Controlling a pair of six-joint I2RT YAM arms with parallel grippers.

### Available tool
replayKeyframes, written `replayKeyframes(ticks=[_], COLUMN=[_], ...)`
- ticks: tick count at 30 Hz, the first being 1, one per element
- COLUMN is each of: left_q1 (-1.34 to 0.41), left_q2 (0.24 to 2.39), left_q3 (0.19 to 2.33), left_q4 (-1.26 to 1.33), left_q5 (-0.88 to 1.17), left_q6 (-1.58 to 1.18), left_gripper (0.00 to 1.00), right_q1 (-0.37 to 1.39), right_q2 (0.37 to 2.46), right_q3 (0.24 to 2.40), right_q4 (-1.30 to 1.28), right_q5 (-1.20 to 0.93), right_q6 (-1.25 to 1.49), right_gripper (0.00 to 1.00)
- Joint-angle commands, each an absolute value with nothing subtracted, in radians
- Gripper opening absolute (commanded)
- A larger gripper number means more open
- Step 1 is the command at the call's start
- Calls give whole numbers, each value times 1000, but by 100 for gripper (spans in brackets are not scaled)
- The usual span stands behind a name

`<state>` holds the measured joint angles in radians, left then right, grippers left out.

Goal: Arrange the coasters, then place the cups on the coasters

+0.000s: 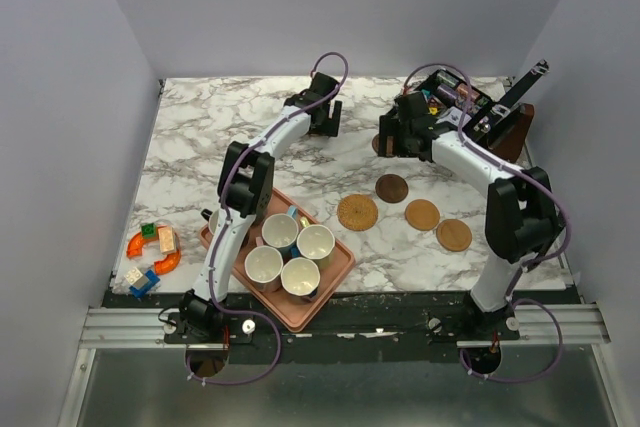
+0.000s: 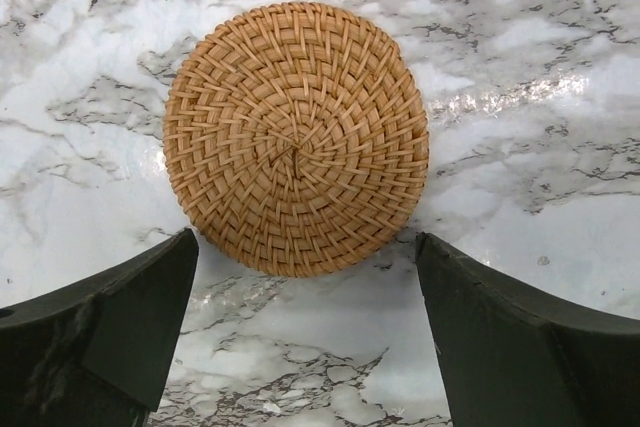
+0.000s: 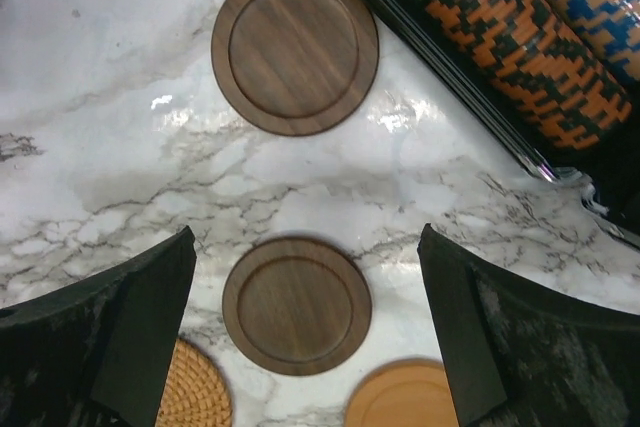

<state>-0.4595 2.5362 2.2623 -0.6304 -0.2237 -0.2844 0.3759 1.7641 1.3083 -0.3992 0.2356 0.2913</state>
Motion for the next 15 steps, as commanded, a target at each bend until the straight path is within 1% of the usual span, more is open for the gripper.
replayKeyframes(ticks=[1, 8, 15], left_q1=[-466, -471, -469], left_q2=[2479, 2320, 2148], left_q3=[2250, 2157, 1982], left_q4=[-635, -562, -512], left_q5=[-172, -130, -173], left_q6=[-259, -281, -291], left_gripper=[99, 99, 99], right_q1=[344, 302, 278], right_q2=[1860, 2011, 2137], right_q3=[1417, 1563, 1678], right_q4=[-460, -532, -575], right_q5=[181, 132, 80], right_q6=[299, 304, 307], right_gripper=[100, 100, 91])
